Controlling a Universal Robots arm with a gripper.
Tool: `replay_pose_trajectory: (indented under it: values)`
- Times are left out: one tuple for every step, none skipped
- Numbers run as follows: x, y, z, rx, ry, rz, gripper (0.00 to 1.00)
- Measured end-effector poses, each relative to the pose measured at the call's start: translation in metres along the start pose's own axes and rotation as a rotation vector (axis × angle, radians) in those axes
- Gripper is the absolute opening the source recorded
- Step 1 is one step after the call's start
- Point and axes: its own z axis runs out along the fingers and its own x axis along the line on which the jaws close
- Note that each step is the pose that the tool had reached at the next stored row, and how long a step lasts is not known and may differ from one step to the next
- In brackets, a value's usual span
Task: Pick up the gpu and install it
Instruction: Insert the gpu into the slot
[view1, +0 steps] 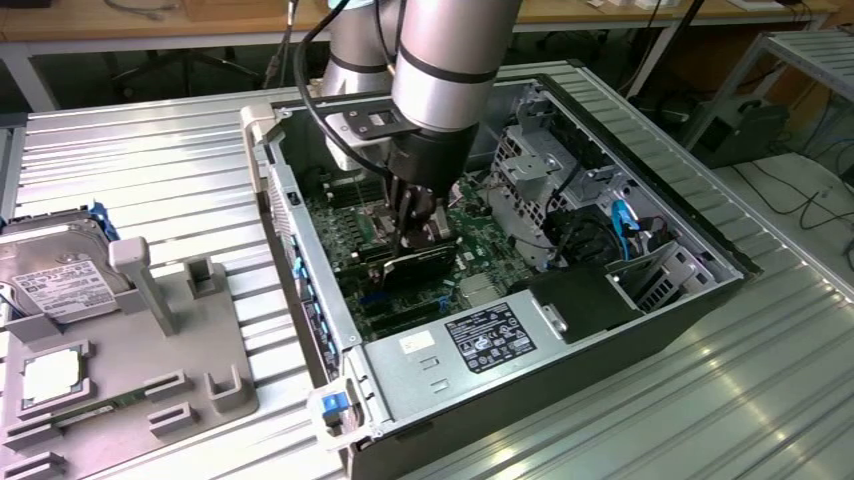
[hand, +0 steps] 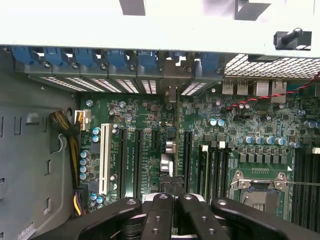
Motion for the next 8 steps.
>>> replay_pose_trajectory:
  values:
    - [0.0, -0.0013, -0.0001, -0.0001, 0.0005, 0.0, 0.11]
    - [0.0, -0.0051, -0.0003, 0.0, 0.0006, 0.0, 0.11]
    - [0.0, -0.01, -0.0005, 0.0, 0.0005, -0.001, 0.11]
    - [-0.001, -0.0139, -0.0006, 0.0, 0.0006, -0.002, 0.11]
    - [-0.002, -0.0154, -0.0005, 0.0016, 0.0007, -0.004, 0.11]
    - [-0.003, -0.0155, -0.0002, 0.0086, 0.0014, -0.007, 0.11]
    - [-0.003, -0.0156, 0.0007, 0.0124, 0.0015, -0.008, 0.11]
    - [-0.003, -0.0158, 0.0024, 0.0159, 0.0017, -0.008, 0.11]
